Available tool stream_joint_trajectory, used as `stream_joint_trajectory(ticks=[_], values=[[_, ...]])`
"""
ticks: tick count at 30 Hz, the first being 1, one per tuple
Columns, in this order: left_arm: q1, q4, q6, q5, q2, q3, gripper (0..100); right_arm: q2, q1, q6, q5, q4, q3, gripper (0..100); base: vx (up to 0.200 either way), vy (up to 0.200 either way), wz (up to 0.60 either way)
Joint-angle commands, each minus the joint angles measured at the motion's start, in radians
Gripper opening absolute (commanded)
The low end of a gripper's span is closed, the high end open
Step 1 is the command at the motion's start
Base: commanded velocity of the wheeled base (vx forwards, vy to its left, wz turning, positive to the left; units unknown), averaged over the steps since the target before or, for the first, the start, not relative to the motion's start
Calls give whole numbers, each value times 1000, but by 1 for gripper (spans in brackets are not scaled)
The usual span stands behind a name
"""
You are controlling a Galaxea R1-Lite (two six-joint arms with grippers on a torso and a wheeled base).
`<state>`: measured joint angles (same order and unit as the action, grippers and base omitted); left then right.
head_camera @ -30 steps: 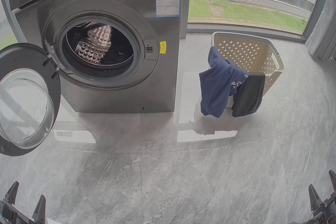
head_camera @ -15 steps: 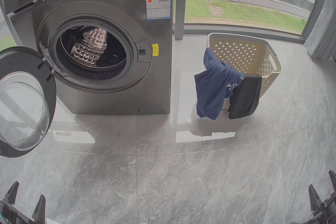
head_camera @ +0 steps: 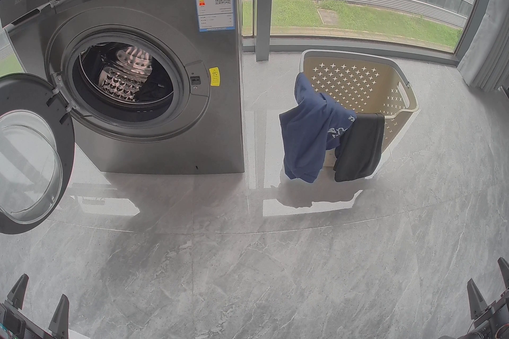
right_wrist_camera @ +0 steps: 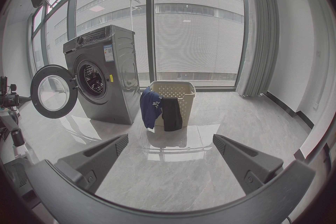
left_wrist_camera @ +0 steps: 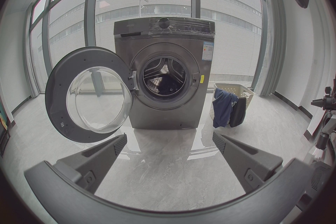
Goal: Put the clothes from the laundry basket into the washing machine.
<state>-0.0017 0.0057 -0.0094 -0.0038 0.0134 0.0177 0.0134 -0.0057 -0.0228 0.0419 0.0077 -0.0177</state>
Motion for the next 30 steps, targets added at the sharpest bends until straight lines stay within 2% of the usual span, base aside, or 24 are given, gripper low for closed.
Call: stream_joint_trajectory(ticks=[1, 10, 16, 30], values=[[0, -1, 5, -4, -9, -16, 100, -10, 0, 0, 0, 0, 13, 100, 0, -200, 0], [-1, 0, 8, -8, -7, -15, 100, -12, 0, 0, 1, 0, 13, 100, 0, -200, 0], [-1, 0, 3, -5, -7, -15, 100, -10, 0, 0, 1, 0, 13, 100, 0, 0, 0], [-1, 0, 3, -7, -7, -15, 100, -9, -3, -5, 1, 0, 13, 100, 200, 0, 0]])
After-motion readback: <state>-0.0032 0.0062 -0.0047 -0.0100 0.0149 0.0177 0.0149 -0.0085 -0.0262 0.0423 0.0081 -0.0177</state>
